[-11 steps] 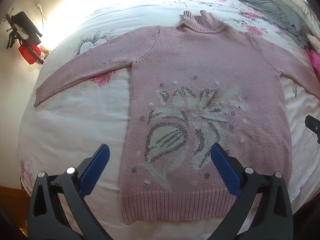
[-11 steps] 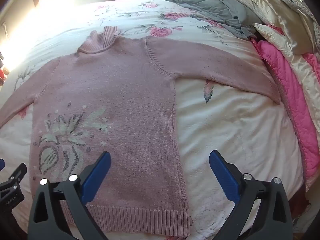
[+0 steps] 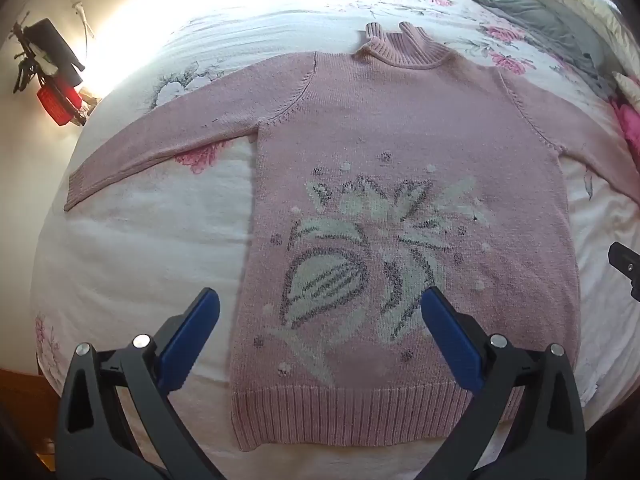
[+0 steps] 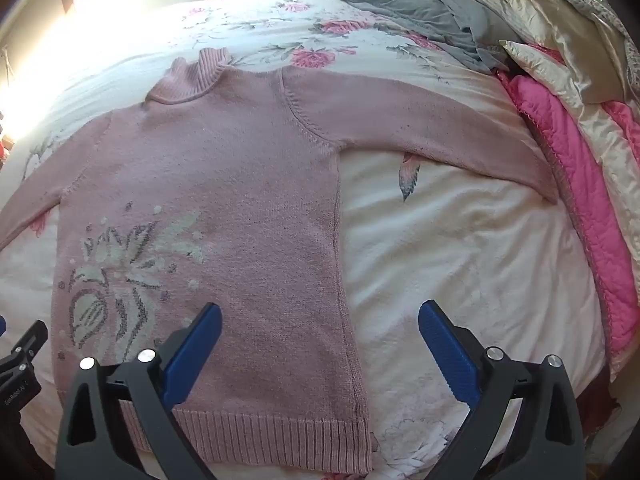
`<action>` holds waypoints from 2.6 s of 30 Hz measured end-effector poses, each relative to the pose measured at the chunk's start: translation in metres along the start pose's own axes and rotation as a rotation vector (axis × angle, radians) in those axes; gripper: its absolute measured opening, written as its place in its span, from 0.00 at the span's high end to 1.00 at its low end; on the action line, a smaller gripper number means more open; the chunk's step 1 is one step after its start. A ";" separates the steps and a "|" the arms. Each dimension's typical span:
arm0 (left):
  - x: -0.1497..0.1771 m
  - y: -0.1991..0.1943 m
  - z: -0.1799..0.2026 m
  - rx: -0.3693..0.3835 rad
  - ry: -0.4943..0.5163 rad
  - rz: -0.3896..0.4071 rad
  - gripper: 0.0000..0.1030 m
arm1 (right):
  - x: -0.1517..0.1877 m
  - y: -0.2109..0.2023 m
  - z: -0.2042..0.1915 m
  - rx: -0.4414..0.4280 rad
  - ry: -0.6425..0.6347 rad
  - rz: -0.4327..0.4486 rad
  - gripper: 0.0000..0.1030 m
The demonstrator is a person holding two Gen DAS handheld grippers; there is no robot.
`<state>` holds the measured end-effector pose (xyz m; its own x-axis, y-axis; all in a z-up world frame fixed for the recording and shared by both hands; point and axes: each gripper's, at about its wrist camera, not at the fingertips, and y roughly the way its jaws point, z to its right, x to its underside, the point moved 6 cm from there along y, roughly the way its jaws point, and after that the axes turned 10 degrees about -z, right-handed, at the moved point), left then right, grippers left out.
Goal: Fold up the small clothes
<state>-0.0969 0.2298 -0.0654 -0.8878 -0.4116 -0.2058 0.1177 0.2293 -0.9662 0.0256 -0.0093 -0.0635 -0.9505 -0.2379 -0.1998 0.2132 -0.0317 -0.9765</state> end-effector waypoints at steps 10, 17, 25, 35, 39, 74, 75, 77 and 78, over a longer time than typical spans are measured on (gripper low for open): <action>-0.006 0.005 -0.005 -0.003 -0.005 -0.005 0.03 | -0.001 0.005 0.003 -0.008 0.002 -0.006 0.04; -0.006 0.006 -0.004 -0.010 -0.005 0.000 0.03 | -0.002 0.007 0.004 -0.014 0.004 -0.010 0.04; -0.006 0.006 -0.005 -0.014 -0.006 0.002 0.03 | -0.002 0.009 0.003 -0.017 0.003 -0.010 0.04; -0.001 0.008 -0.006 -0.017 -0.009 0.006 0.03 | 0.004 0.012 0.005 -0.019 0.007 -0.017 0.04; -0.001 0.008 -0.006 -0.017 -0.010 0.007 0.03 | 0.004 0.012 0.007 -0.019 0.008 -0.018 0.04; -0.006 0.014 -0.002 -0.021 -0.012 -0.007 0.03 | -0.004 0.020 0.010 -0.025 0.012 -0.029 0.04; -0.007 0.014 -0.001 -0.019 -0.012 -0.006 0.03 | -0.004 0.020 0.011 -0.026 0.014 -0.030 0.04; -0.010 0.013 0.002 -0.013 -0.012 -0.003 0.03 | -0.006 0.021 0.013 -0.027 0.016 -0.031 0.04; -0.012 0.014 0.005 -0.005 -0.011 0.000 0.03 | -0.007 0.022 0.014 -0.028 0.016 -0.031 0.04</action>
<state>-0.0822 0.2338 -0.0767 -0.8828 -0.4214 -0.2074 0.1152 0.2338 -0.9654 0.0404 -0.0221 -0.0822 -0.9603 -0.2212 -0.1702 0.1771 -0.0119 -0.9841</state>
